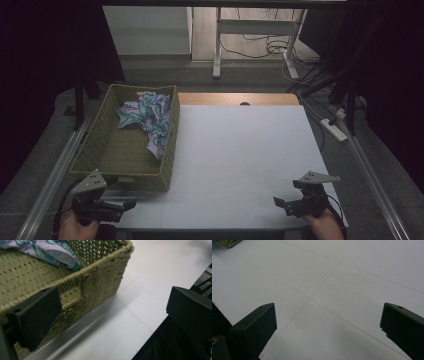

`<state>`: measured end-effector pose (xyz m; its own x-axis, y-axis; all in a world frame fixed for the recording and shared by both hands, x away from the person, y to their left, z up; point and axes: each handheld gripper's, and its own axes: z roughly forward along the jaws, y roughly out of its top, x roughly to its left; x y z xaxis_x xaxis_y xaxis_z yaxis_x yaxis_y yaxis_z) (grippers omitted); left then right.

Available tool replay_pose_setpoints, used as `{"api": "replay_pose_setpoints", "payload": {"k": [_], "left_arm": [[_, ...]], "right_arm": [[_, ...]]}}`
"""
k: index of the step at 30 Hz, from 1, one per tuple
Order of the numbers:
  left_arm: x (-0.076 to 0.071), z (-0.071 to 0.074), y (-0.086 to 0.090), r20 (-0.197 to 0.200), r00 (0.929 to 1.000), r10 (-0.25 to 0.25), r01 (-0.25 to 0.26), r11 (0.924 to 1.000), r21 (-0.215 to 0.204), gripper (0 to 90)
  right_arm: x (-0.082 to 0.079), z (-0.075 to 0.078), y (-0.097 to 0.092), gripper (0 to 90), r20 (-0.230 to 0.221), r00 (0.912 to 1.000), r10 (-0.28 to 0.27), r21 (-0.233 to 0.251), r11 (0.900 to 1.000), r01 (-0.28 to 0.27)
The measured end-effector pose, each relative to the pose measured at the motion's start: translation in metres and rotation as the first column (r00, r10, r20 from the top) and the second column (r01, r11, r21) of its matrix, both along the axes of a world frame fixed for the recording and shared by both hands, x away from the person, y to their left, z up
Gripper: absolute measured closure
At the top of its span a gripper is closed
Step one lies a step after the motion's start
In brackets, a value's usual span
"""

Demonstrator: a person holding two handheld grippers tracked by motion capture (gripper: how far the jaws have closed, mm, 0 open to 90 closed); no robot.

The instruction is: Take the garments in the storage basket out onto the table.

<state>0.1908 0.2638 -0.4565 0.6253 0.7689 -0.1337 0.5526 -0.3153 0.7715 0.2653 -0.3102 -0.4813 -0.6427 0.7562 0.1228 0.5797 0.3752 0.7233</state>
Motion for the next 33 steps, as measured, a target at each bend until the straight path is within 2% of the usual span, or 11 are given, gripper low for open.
{"api": "replay_pose_setpoints", "payload": {"k": [5, 9, 14, 17, 21, 25, 29, 33], "left_arm": [[0.004, 0.003, 0.0, -0.016, 0.9999, 0.002, -0.002, 1.0, 0.004, 0.0], [0.011, 0.01, 0.001, -0.004, 1.0, 0.002, -0.002, 0.9999, -0.012, 0.0], [0.019, 0.017, 0.002, 0.0, 1.0, -0.002, 0.002, 1.0, -0.004, 0.0], [0.027, 0.02, 0.003, -0.009, 1.0, 0.003, -0.003, 0.9999, 0.013, 0.0], [0.038, 0.021, 0.004, -0.031, 0.9995, 0.0, 0.0, 1.0, -0.003, 0.0], [0.05, 0.025, 0.007, -0.038, 0.9993, -0.003, 0.002, 0.9997, -0.024, 0.0], [0.065, 0.031, 0.007, -0.043, 0.999, -0.009, 0.009, 1.0, 0.002, 0.0], [0.082, 0.036, 0.007, -0.058, 0.9979, -0.029, 0.029, 0.9995, 0.007, 0.0]], "right_arm": [[0.0, 0.0, 0.001, 0.6, -0.004, 1.0, -0.001, -0.006, 1.0, 0.001], [0.0, 0.0, 0.001, 0.6, -0.007, 1.0, 0.002, -0.013, 0.9999, -0.002], [0.0, -0.001, 0.003, 0.6, -0.007, 0.9999, 0.007, -0.027, 0.9996, -0.007], [0.0, 0.0, 0.002, 0.6, 0.001, 1.0, 0.008, -0.019, 0.9998, -0.008], [0.0, 0.0, 0.001, 0.6, -0.005, 1.0, 0.002, -0.008, 1.0, -0.002], [0.0, 0.0, 0.001, 0.6, -0.005, 1.0, 0.004, -0.01, 0.9999, -0.004], [0.001, 0.0, 0.001, 0.6, -0.007, 1.0, 0.007, -0.013, 0.9999, -0.007], [0.001, 0.0, 0.001, 0.6, -0.008, 0.9999, 0.007, -0.012, 0.9999, -0.008]]}}
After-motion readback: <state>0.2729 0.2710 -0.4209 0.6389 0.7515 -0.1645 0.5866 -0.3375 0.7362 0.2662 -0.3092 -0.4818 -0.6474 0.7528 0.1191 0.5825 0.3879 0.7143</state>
